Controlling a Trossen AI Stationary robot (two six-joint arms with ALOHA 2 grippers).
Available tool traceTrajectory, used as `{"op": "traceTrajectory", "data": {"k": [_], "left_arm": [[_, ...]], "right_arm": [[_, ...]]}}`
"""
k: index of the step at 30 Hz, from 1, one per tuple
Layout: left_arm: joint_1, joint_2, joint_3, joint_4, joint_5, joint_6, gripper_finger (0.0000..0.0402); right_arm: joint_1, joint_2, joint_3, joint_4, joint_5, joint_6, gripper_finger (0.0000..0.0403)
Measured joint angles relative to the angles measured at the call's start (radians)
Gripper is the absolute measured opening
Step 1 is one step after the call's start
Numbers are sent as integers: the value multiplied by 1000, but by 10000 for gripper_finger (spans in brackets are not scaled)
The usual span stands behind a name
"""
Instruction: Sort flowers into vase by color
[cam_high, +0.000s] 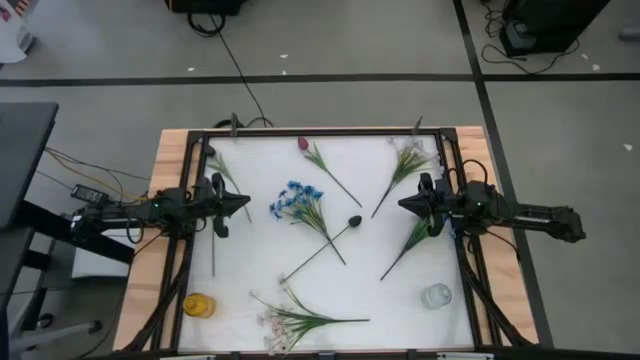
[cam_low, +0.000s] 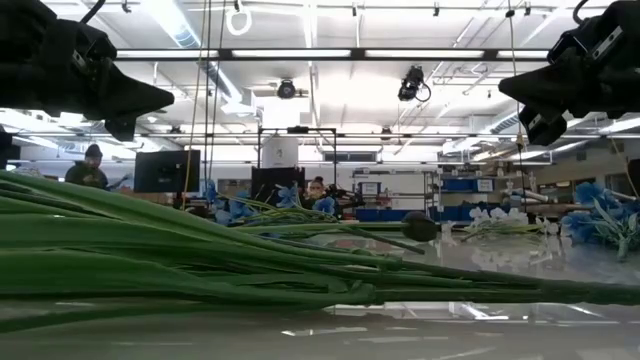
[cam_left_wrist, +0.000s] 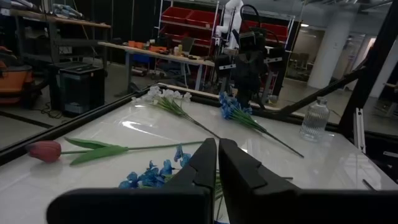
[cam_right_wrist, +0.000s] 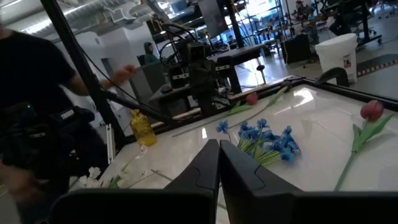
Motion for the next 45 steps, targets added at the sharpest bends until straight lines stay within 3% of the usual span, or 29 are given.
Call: {"op": "traceTrajectory", "data": {"k": [34,36,41,45], "left_arm": [[0,0,0,0,0,-13,25],[0,0,0,1,0,-116,25],[-3,0,0,0,0,-560,25],[-3,0,0,1,0,-654,25]], "right_arm": [[0,0,0,0,0,0,23],[0,0,0,0,0,0,23],[0,0,0,1,9,0,23],[-2,0,0,55,142,24,23]]}}
